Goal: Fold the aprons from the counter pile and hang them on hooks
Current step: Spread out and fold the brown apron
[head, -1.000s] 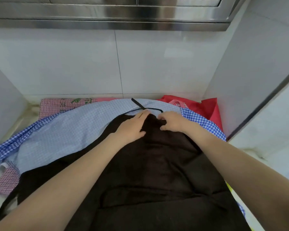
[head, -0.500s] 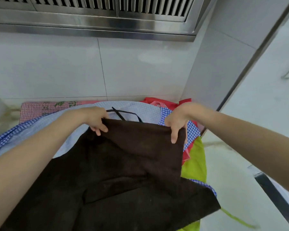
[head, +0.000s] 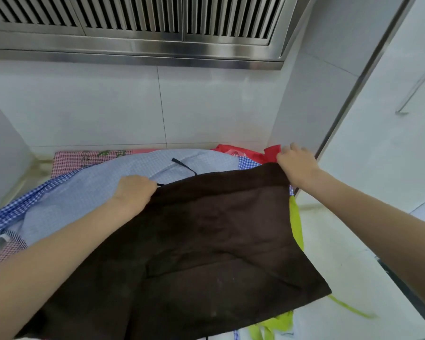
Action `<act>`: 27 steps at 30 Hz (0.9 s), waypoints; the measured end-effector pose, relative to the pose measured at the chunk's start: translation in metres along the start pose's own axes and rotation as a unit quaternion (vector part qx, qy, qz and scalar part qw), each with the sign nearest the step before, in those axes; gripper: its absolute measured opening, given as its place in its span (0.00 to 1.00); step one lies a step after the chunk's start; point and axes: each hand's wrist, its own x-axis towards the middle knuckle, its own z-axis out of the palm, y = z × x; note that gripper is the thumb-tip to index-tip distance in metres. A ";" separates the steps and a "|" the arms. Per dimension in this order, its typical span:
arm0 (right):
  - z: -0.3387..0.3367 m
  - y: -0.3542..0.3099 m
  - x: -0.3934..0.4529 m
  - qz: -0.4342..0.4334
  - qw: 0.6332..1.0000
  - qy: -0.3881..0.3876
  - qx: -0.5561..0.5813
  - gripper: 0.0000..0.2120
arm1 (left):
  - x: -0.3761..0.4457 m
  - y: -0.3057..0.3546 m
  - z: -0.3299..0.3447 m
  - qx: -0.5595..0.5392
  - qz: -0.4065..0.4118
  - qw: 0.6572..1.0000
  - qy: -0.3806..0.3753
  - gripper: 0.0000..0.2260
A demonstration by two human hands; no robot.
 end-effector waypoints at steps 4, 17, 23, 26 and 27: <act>0.049 -0.028 -0.023 -0.124 0.988 -0.091 -0.008 0.15 | -0.037 0.029 0.036 0.051 0.146 0.988 0.005 0.10; 0.104 -0.076 -0.064 -0.004 0.977 -0.201 0.067 0.16 | -0.048 0.062 0.080 0.007 0.186 0.982 0.030 0.17; 0.100 -0.121 -0.074 -0.104 0.929 -0.281 0.216 0.23 | -0.052 0.094 0.078 -0.056 0.269 0.958 0.079 0.22; 0.105 -0.129 -0.077 -0.127 0.926 -0.279 0.219 0.11 | -0.048 0.106 0.079 -0.053 0.251 0.966 0.031 0.23; 0.106 -0.127 -0.075 -0.137 0.911 -0.290 0.260 0.04 | -0.047 0.108 0.077 -0.067 0.245 0.967 0.024 0.24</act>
